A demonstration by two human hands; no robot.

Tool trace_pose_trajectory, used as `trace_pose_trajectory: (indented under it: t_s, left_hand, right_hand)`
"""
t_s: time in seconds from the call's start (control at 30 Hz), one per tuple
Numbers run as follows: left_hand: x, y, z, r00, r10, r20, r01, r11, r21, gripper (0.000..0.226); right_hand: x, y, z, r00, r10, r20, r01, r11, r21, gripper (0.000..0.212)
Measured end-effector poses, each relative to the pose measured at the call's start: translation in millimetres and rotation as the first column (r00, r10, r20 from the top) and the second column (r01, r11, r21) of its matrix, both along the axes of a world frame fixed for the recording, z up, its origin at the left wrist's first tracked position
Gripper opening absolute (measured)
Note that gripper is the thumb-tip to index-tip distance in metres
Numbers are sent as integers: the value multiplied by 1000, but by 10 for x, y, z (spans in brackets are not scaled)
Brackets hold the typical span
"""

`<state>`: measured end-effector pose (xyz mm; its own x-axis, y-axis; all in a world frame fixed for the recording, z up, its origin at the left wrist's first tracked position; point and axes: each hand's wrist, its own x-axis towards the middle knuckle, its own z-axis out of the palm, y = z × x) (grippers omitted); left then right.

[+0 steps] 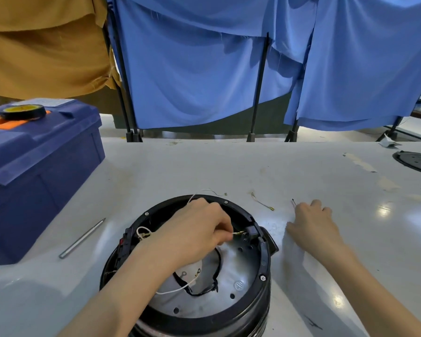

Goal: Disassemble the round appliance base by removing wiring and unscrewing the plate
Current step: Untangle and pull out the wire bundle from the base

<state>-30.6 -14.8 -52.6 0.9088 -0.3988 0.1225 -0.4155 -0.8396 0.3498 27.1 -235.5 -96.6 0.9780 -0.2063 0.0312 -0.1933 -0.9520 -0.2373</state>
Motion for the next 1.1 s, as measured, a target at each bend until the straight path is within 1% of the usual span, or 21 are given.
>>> trace_pose_trajectory:
  t_s: [0.1, 0.2, 0.23, 0.27, 0.33, 0.37, 0.4, 0.43, 0.47, 0.5, 0.53, 0.57, 0.6, 0.63, 0.7, 0.73, 0.77, 0.83, 0.93, 1.0, 1.1]
  left_hand:
    - [41, -15, -8, 999, -25, -44, 24, 1000, -13, 14]
    - [57, -14, -23, 997, -50, -67, 45, 996, -78, 14]
    - [58, -14, -35, 996, -56, -72, 50, 995, -92, 13]
    - [58, -14, -49, 995, -61, -77, 53, 993, -104, 13]
    - [69, 3, -61, 996, -56, -70, 45, 989, -141, 13]
    - [85, 27, -51, 999, -33, -38, 26, 984, -174, 14]
    - [118, 60, -34, 1000, 6, 22, -1, 979, -202, 16]
    - [164, 98, -12, 994, 46, 98, -26, 980, -200, 18]
    - [220, 136, 12, 985, 76, 154, -52, 986, -157, 22]
    - [274, 172, 26, 981, 93, 169, -78, 993, -90, 27]
    - [321, 203, 31, 983, 102, 152, -100, 995, -19, 32]
    - [364, 221, 28, 986, 104, 128, -111, 992, 52, 34]
    - [393, 227, 20, 988, 99, 118, -113, 987, 115, 35]
    - [413, 220, 12, 988, 91, 127, -112, 980, 164, 34]
    - [442, 187, 4, 978, 78, 193, -121, 967, 225, 32]
    - [455, 171, 5, 970, 80, 229, -136, 962, 237, 31]
    - [470, 159, 8, 962, 89, 258, -154, 957, 244, 31]
    - [493, 146, 19, 945, 119, 305, -208, 938, 279, 31]
    - [483, 173, 39, 922, 104, 372, -270, 862, 429, 33]
    - [436, 237, 49, 918, 94, 384, -295, 811, 506, 35]
    - [318, 347, 88, 925, 121, 359, -319, 760, 566, 35]
  right_hand:
    - [36, -34, -26, 999, 19, 34, -21, 998, 58, 34]
    - [58, -32, -21, 997, 23, 79, -31, 994, 102, 12]
    - [56, -30, -21, 996, 12, 89, -23, 992, 126, 24]
    - [40, -14, -8, 994, 8, 109, -24, 988, 150, 32]
    - [27, 3, -1, 982, 8, 191, -51, 973, 225, 34]
    - [1, 29, 40, 975, 11, 220, -77, 952, 295, 33]
    - [-36, 59, 96, 969, 18, 247, -116, 914, 390, 32]
    - [-79, 100, 163, 965, 36, 258, -169, 840, 516, 30]
    - [-128, 136, 227, 966, 62, 249, -214, 735, 644, 27]
    - [-179, 170, 284, 967, 102, 235, -245, 637, 731, 26]
    - [-240, 211, 343, 965, 159, 207, -261, 572, 778, 26]
    - [-298, 253, 394, 954, 230, 192, -289, 541, 790, 22]
    - [-351, 290, 436, 934, 309, 179, -327, 539, 776, 13]
    - [-400, 331, 483, 911, 378, 166, -369, 562, 740, 5]
    - [-423, 366, 511, 877, 456, 152, -455, 685, 569, 21]
    - [-405, 369, 514, 876, 458, 152, -470, 738, 485, 27]
    - [-390, 376, 526, 876, 455, 160, -476, 764, 435, 29]
    - [-354, 376, 534, 866, 468, 178, -497, 768, 403, 29]
    - [-276, 393, 529, 834, 516, 195, -551, 763, 338, 30]
    - [-214, 414, 527, 823, 521, 226, -568, 769, 295, 43]
    - [-148, 431, 512, 829, 484, 280, -551, 790, 267, 63]
